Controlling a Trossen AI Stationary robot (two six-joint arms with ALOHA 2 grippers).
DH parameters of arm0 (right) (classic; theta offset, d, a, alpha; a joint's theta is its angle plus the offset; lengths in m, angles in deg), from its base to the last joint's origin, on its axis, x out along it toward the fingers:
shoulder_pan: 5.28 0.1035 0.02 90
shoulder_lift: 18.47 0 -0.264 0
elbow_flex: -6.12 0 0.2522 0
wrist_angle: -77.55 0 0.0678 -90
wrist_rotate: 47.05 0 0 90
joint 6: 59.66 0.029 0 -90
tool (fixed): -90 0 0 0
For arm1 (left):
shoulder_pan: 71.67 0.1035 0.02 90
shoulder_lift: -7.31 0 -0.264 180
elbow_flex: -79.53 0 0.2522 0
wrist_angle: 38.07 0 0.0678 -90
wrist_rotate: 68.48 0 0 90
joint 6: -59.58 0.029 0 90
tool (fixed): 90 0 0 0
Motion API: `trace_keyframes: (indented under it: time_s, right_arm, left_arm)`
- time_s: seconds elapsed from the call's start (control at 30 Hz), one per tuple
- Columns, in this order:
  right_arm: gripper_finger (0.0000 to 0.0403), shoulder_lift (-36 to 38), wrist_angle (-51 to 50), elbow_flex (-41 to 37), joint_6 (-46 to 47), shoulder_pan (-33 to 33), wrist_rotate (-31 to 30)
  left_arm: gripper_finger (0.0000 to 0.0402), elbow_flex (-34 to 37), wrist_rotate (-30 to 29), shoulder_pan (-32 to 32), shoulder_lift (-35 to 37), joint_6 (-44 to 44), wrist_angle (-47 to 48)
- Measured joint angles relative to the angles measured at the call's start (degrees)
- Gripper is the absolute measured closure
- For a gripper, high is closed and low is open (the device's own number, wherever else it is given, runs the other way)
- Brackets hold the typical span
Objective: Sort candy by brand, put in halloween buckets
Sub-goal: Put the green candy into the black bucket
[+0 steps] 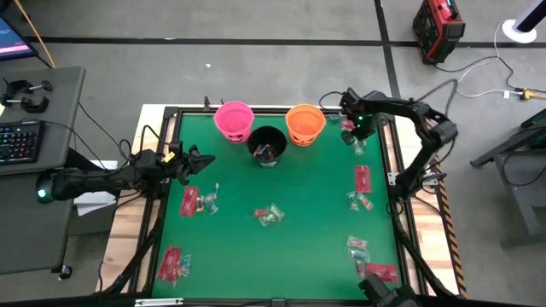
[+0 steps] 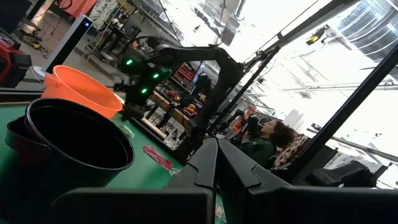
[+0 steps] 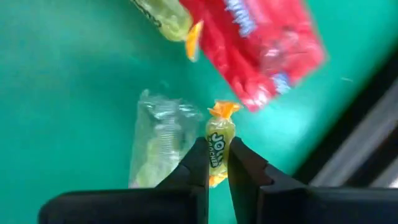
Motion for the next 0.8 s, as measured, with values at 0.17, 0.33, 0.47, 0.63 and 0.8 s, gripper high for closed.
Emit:
trace_keyframes:
  time_s: [0.17, 0.33, 0.47, 0.63, 0.8]
  right_arm:
    - [0.0396, 8.0, -1.1, 0.1, 0.9, 0.0, -1.4]
    - [0.0398, 15.7, 3.8, 0.1, 4.6, 1.4, 8.3]
    - [0.0399, 19.0, 16.0, 0.1, 9.4, 7.9, 20.8]
    - [0.0399, 17.5, 33.2, 0.2, 16.4, 21.8, 24.5]
    - [0.0399, 11.5, 52.5, 0.2, 21.2, 34.4, 21.5]
  left_arm:
    - [0.0402, 0.0, 0.0, 0.0, 0.0, 0.0, 0.0]
    - [0.0402, 0.0, 0.0, 0.0, 0.0, 0.0, 0.0]
    - [0.0401, 0.0, 0.0, 0.0, 0.0, 0.0, 0.0]
    - [0.0401, 0.0, 0.0, 0.0, 0.0, 0.0, 0.0]
    - [0.0401, 0.0, 0.0, 0.0, 0.0, 0.0, 0.0]
